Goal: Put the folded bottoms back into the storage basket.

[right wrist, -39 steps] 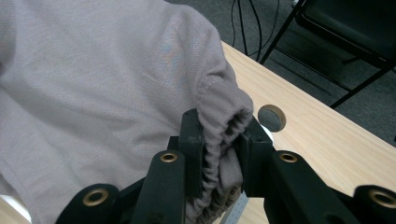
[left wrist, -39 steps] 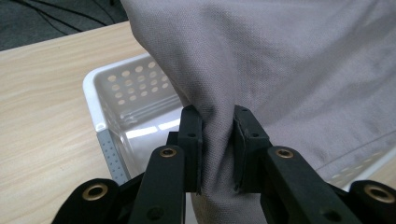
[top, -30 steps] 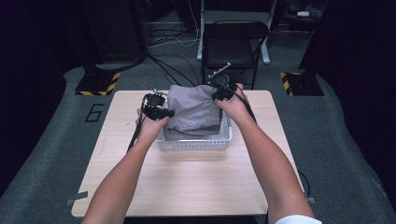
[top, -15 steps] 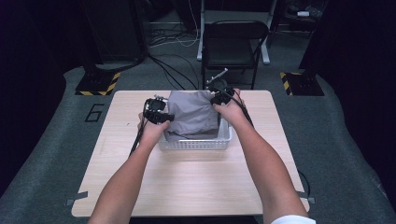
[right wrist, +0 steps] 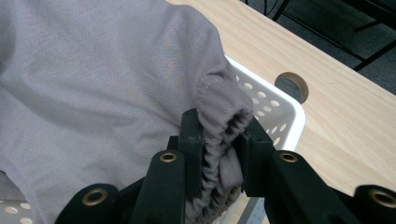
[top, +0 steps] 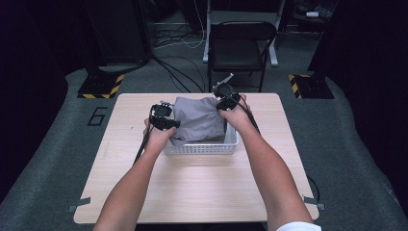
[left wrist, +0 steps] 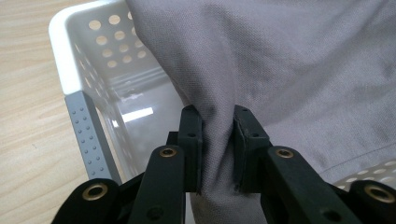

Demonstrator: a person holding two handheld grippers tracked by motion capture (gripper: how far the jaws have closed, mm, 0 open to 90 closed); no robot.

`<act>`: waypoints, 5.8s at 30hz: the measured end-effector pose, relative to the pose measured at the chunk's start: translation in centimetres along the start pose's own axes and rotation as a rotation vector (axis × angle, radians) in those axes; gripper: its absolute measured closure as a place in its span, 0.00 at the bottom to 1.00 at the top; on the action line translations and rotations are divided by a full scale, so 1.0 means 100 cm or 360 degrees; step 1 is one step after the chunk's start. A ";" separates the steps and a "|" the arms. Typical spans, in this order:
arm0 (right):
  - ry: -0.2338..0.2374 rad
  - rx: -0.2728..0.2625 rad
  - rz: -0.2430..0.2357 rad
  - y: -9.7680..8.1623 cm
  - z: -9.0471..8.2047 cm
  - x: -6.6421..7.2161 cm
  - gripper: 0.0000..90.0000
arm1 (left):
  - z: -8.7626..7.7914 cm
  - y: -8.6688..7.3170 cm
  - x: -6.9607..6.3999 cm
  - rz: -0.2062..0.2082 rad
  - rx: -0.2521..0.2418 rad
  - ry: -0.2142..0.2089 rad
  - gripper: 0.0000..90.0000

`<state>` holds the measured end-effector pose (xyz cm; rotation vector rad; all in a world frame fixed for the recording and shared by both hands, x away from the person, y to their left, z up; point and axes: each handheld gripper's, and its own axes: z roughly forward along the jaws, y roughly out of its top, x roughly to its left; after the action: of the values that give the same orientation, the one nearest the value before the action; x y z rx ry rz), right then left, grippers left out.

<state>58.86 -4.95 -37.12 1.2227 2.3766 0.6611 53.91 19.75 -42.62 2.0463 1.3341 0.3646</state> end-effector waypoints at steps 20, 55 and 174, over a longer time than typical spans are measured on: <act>0.0030 0.0037 0.0081 -0.012 0.021 0.004 0.82 | 0.012 -0.002 0.004 -0.0024 0.0091 0.0036 0.83; 0.0006 0.0049 0.0096 -0.013 0.042 0.006 0.73 | 0.021 -0.011 0.005 -0.0066 0.0115 0.0053 0.69; 0.0294 -0.0157 0.0144 -0.232 -0.030 0.050 0.49 | -0.074 -0.181 0.011 -0.0022 -0.0092 -0.0090 0.50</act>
<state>39.52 -13.33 -48.41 1.2821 2.4134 0.9461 37.56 28.28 -49.12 1.9845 1.2891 0.3326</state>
